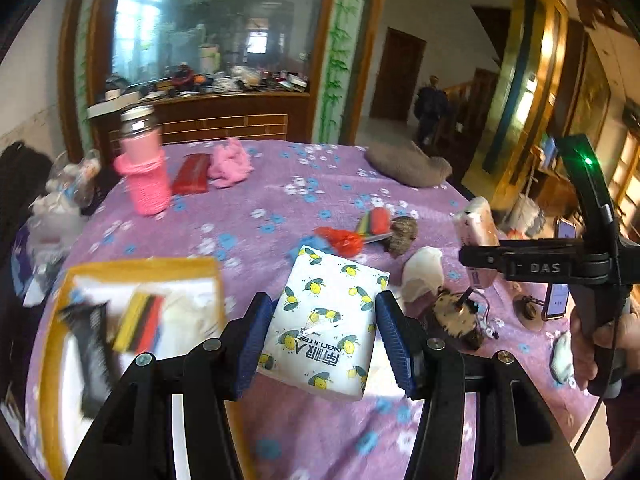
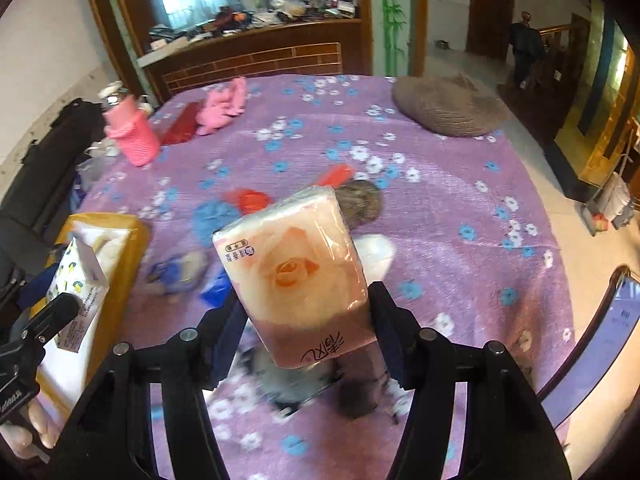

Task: Organize soft objects
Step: 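Lower both tissue packs into the yellow box and open both tools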

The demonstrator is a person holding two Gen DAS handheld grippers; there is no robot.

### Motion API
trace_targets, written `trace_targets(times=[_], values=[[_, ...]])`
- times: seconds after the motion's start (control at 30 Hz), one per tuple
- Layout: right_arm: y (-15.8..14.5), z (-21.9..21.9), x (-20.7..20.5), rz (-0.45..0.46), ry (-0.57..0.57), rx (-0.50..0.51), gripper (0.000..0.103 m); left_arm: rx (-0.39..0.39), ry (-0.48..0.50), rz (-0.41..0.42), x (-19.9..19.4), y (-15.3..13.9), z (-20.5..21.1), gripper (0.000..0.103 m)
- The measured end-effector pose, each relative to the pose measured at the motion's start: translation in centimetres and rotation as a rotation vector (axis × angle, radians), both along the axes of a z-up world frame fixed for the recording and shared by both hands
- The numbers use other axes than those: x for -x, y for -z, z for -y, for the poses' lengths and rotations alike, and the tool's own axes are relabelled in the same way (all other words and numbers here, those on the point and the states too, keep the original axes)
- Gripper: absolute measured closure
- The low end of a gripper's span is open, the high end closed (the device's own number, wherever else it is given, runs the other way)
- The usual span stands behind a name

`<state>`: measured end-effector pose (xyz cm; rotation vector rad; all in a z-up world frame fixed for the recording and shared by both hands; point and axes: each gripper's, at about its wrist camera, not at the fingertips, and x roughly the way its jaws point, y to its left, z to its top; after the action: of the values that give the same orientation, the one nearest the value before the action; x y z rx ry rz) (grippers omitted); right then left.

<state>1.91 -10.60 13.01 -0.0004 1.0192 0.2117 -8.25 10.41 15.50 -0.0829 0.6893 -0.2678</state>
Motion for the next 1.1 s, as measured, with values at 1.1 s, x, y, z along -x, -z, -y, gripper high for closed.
trace_targets(times=[1.1], values=[[7.8,-25.9,4.9,-0.244,-0.369,-0.110,0.042,0.273,-0.422,-0.205,4.9,8.3,-18.8,0.026]])
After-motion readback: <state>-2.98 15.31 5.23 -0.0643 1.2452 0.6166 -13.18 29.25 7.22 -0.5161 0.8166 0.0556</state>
